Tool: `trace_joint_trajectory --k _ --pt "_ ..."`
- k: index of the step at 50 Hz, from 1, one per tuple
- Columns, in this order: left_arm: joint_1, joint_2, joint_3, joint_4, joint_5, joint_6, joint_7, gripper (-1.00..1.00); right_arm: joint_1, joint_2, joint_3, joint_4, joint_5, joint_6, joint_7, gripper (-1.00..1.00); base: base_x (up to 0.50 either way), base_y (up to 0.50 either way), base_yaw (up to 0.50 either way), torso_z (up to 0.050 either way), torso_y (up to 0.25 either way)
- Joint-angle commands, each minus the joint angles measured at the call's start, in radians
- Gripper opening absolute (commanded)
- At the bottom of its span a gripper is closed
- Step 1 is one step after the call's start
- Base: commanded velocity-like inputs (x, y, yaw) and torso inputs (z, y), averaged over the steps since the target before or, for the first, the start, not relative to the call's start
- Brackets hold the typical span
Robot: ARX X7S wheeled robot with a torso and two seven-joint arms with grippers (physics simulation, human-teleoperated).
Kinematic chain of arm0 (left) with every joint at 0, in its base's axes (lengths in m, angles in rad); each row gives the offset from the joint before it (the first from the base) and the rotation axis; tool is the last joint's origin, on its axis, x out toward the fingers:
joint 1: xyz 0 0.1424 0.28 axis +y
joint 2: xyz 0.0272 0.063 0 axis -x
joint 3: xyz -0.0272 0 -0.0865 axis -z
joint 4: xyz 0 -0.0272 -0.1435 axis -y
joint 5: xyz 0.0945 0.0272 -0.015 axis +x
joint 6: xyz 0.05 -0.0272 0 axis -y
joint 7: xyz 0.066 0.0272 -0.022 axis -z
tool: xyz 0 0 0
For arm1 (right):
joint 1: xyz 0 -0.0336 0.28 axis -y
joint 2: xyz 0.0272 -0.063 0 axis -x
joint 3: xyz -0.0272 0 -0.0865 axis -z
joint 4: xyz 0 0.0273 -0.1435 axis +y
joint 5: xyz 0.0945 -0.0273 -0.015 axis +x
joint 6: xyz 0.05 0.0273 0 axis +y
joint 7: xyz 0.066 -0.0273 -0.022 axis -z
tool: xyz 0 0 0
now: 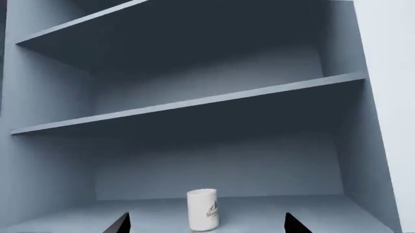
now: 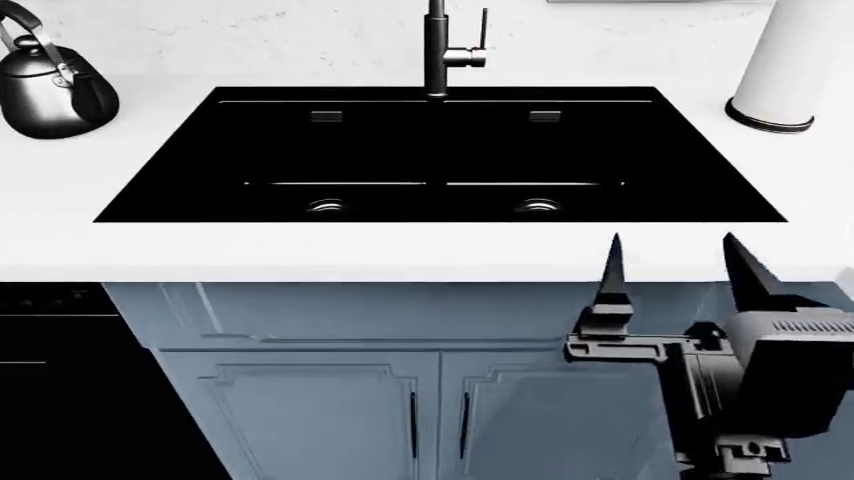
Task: Pick the kettle from the counter and place it on the tray. Then pick the mug from the cabinet and place it on the tray. Then close the cabinet doors.
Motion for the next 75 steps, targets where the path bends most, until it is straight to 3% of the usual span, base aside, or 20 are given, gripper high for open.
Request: trace_joint_trajectory --k 1,4,8,14,32,75 --pt "-0.003 -0.027 -0.004 0.015 0.038 -0.035 0.003 1.0 0.537 0.396 0.097 -0.163 0.721 0.408 0.598 1.0 0.0 0.0 0.0 0.0 0.0" --pt "-0.003 -0.028 -0.02 0.028 0.058 -0.05 0.015 1.0 0.759 0.439 0.083 -0.096 1.168 0.479 0.741 1.0 0.0 0.0 0.0 0.0 0.0" --pt "-0.003 -0.027 -0.041 0.025 0.079 -0.043 0.019 1.0 0.925 0.458 0.04 -0.03 1.295 0.512 0.828 1.0 0.0 0.0 0.0 0.0 0.0" --pt "-0.003 -0.029 -0.074 0.036 0.112 -0.061 0.019 1.0 1.028 0.474 0.012 0.005 1.388 0.521 0.895 1.0 0.0 0.0 0.0 0.0 0.0" --pt "-0.003 -0.041 -0.166 0.085 0.189 -0.127 0.022 1.0 1.012 0.48 0.008 -0.011 1.378 0.512 0.885 1.0 0.48 0.0 0.0 0.0 0.0" --pt "-0.003 -0.093 -0.139 0.137 0.379 -0.167 0.053 1.0 0.935 0.464 -0.005 -0.025 1.286 0.486 0.829 1.0 0.47 0.0 0.0 0.0 0.001"
